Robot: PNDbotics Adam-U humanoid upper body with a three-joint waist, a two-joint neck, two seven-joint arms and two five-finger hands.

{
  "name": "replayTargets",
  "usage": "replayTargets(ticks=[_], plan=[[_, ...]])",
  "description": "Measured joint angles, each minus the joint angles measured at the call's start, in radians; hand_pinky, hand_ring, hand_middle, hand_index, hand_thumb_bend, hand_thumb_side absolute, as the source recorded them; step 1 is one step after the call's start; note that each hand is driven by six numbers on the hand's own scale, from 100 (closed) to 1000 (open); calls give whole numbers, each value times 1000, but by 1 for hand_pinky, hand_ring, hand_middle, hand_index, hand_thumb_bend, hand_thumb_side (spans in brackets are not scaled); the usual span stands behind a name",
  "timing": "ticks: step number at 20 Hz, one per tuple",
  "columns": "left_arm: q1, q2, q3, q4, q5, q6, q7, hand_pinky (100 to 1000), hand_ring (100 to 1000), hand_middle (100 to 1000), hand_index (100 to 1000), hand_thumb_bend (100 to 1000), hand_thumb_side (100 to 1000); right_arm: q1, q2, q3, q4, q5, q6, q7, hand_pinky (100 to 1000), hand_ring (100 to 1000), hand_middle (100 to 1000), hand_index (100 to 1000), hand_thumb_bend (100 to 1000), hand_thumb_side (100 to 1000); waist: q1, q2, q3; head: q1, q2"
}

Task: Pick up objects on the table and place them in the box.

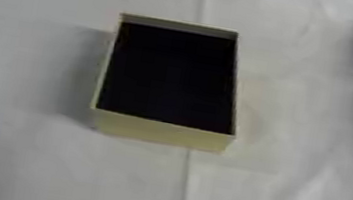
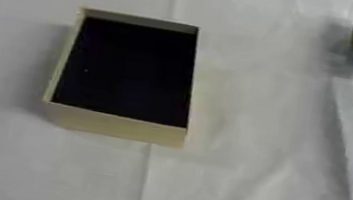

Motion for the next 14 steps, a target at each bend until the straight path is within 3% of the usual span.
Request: replayTargets(ticks=[1,3,6,10,14], plan=[[0,0,0,0,0,0,0,645,612,612,748,441,514,-1,0,-1,3,9,8,-4,814,883,865,887,313,100,0,1,0,0,0],[-1,0,-2,0,0,0,-1,644,611,611,747,436,518,-7,0,-3,4,26,23,-21,735,767,673,713,326,100,0,1,0,0,0],[-1,-1,-5,0,0,2,-2,644,610,610,746,430,515,-11,2,-24,-33,62,58,-62,670,675,552,611,349,100,1,1,-1,0,0],[-1,-4,-5,1,0,2,-3,643,609,609,745,419,518,1,11,-31,-121,60,85,-126,639,628,499,580,344,100,4,1,-1,0,0],[0,-8,-5,3,1,4,-4,643,609,608,744,415,520,32,10,-11,-185,27,50,-193,629,616,504,574,334,100,3,0,-7,1,0]])
